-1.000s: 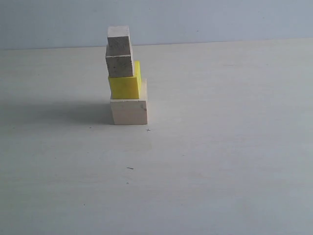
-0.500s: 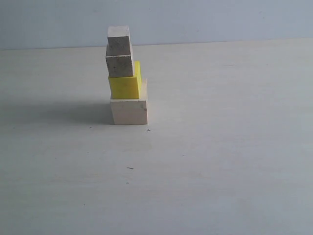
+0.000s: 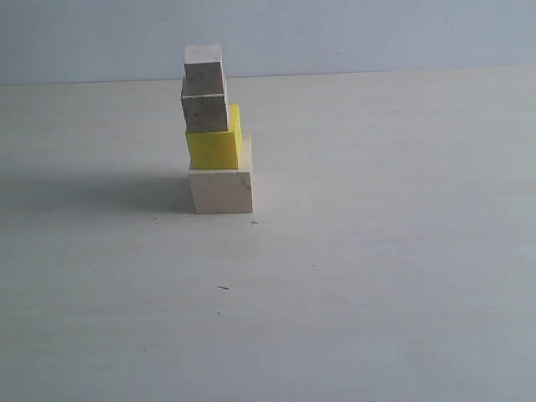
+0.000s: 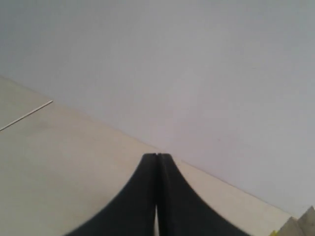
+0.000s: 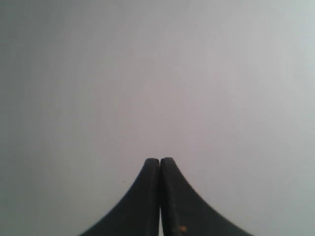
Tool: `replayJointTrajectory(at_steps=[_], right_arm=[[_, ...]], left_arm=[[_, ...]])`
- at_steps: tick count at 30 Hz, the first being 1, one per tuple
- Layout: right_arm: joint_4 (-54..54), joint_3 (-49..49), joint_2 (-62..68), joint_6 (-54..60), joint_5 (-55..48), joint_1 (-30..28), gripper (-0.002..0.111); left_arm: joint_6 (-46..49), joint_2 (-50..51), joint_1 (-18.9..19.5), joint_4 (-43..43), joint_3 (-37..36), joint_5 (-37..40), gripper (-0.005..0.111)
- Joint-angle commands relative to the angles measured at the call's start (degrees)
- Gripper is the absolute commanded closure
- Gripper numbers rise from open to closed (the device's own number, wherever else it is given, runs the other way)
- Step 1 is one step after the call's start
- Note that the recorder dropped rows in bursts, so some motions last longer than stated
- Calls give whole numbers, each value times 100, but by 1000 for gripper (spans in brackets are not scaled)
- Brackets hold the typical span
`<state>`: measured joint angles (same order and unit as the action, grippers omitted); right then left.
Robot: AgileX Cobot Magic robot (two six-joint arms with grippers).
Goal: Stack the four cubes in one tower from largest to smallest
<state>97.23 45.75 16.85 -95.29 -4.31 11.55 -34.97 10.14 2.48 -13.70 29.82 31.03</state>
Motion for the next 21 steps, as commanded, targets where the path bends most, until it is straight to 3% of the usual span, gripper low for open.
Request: replayJointTrajectory(at_steps=[1,9,14,18,21], right_arm=[[-7,-19,-16,19,-8,-17,108],[-93,-19,-16,19,-7,-17,108],[-110,-19,-16,19,-7,-17,108],[-110,-19,-16,19,-7,-17,108],[-110,-19,-16,19,-7,-17,108]], left_arm=[[26,-66,443,289,-270,-27,107],[308,-66,451,438,-295,-51,107],[419,-66,451,976,-324,-83,107],[1503,-118,451,2127,-568,-383,107],[2851,-327,451,3351,-1032,-684,107]])
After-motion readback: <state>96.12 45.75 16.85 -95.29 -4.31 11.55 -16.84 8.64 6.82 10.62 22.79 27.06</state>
